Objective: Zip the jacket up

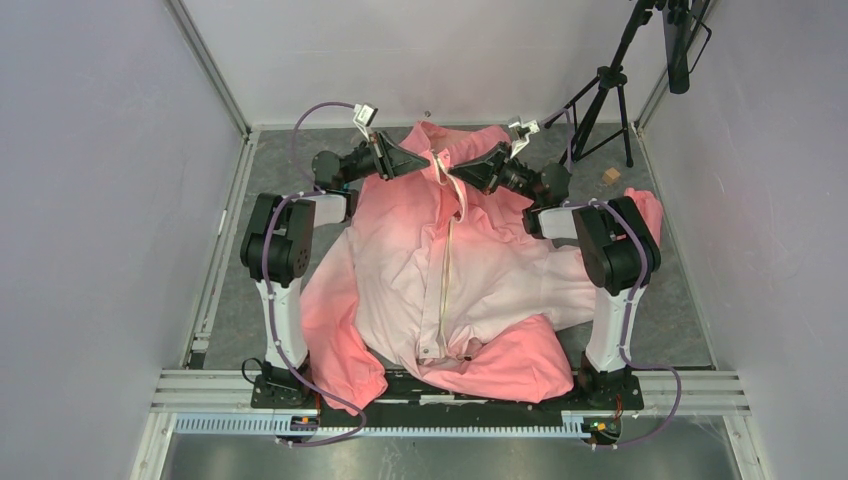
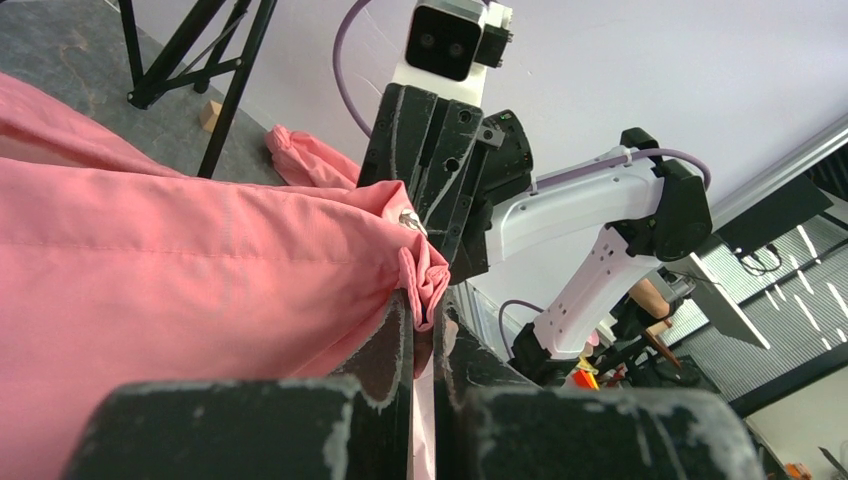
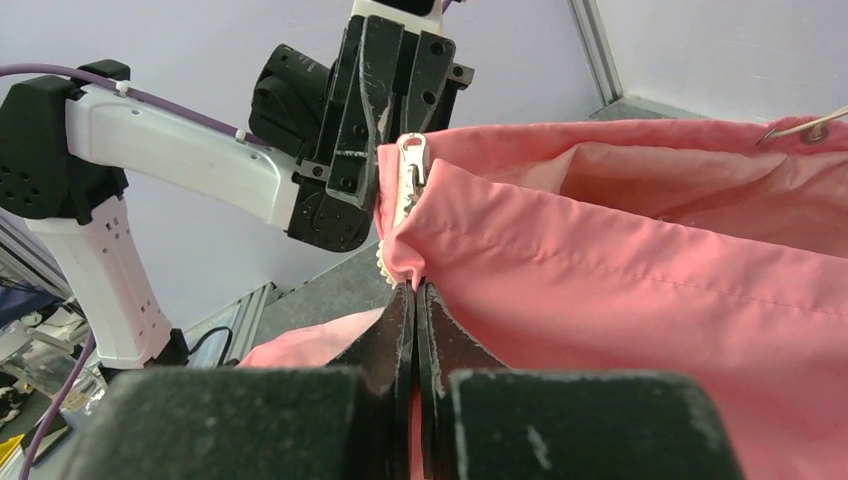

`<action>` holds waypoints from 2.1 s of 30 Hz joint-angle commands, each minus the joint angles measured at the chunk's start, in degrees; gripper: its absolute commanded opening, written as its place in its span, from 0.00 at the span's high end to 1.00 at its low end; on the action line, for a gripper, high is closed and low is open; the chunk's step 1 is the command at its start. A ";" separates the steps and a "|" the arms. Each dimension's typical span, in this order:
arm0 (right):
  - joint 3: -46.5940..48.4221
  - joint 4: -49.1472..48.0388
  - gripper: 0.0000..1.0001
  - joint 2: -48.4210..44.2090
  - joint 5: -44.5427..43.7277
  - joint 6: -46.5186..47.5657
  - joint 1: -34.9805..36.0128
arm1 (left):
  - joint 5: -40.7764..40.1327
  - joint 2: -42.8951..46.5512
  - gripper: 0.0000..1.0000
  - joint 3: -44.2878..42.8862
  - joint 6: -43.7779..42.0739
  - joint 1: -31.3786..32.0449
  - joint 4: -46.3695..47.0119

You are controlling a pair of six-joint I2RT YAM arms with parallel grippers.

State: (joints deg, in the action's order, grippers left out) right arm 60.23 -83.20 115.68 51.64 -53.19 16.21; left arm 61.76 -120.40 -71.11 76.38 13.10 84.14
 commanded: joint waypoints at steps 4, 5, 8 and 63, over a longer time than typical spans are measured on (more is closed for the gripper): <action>2.22 -4.87 0.99 0.77 0.00 -0.92 -0.04 | 1.77 2.29 0.98 -1.94 2.92 1.21 4.98; 2.37 -4.87 0.99 0.77 -0.21 -1.18 -0.05 | 1.86 2.36 0.98 -1.76 2.91 1.35 5.02; 2.66 -5.44 0.99 0.69 -0.57 -1.86 -0.04 | 2.34 2.55 0.98 -1.34 2.85 1.91 4.98; 1.84 5.61 0.99 -4.71 -3.27 5.42 0.37 | -0.49 1.67 0.98 -1.36 2.90 1.31 -2.50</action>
State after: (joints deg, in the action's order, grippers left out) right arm 62.48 -77.73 115.04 49.84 -51.00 16.12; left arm 61.63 -120.31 -71.79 82.06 14.17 83.18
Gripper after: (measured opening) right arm 0.014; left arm 0.063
